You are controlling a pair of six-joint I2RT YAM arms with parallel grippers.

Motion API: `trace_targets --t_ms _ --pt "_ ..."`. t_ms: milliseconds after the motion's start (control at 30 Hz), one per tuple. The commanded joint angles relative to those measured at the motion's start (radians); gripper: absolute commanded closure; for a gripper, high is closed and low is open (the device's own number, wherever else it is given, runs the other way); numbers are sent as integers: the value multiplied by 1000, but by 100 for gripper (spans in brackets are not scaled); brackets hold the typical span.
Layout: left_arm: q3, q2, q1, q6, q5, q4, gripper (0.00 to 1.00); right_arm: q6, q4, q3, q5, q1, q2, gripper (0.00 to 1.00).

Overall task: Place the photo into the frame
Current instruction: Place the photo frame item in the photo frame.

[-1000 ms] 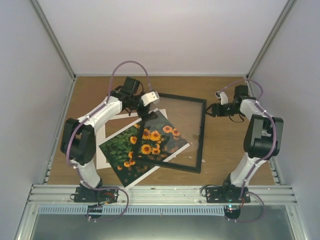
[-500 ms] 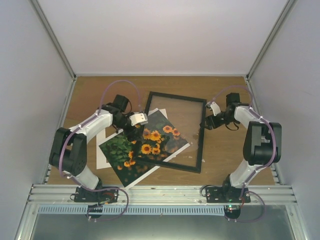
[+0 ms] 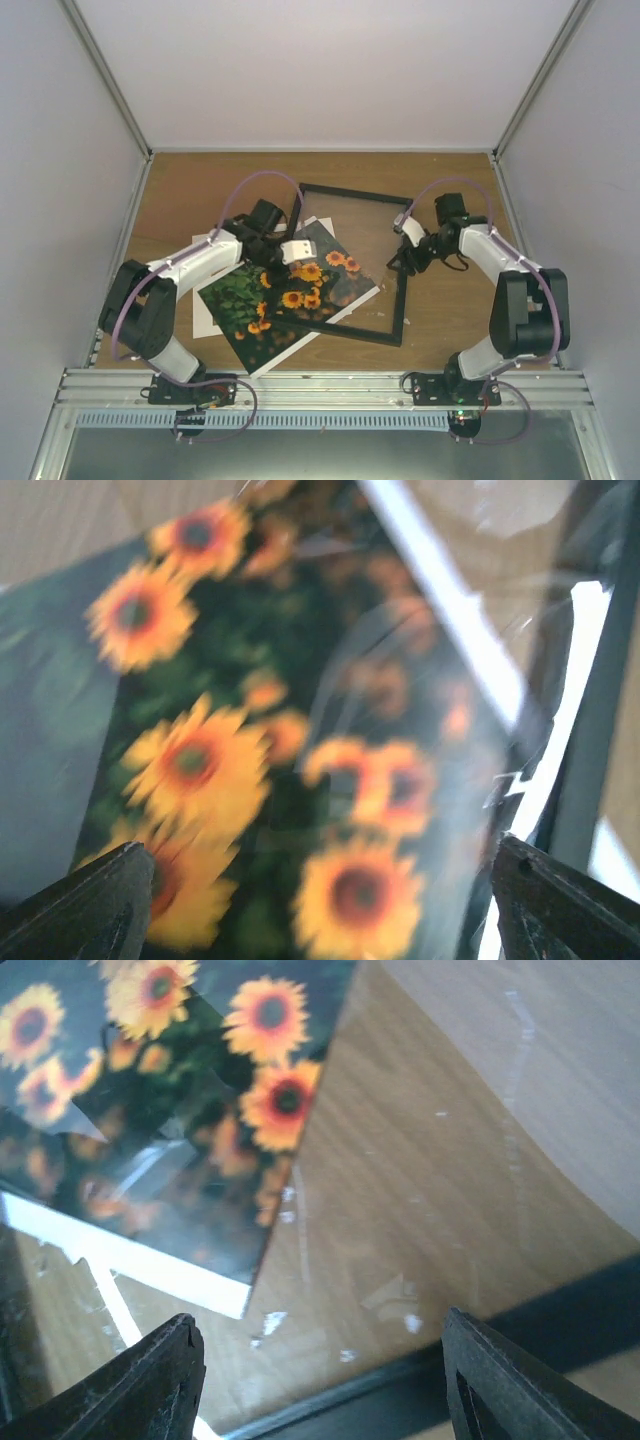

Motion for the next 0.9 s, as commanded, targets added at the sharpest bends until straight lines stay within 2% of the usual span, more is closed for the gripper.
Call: trace_targets --t_ms 0,267,400,500,567,667,867 --pt "-32 -31 -159 -148 80 139 8 -50 -26 -58 -39 33 -46 34" --pt "-108 -20 -349 -230 34 309 13 -76 -14 -122 -61 60 -72 34" --pt "-119 -44 -374 -224 101 321 25 -79 -7 -127 -88 66 -58 35" --pt "-200 -139 -383 -143 199 336 41 -93 -9 -127 -119 66 -62 36" --pt "-252 -189 -407 -111 223 343 46 -108 -2 -140 -132 72 -76 36" --pt "-258 -172 -485 -109 154 329 53 -125 -1 -135 -112 96 -80 37" --pt "-261 -98 -547 -177 60 443 55 -116 20 -163 -90 131 -87 38"
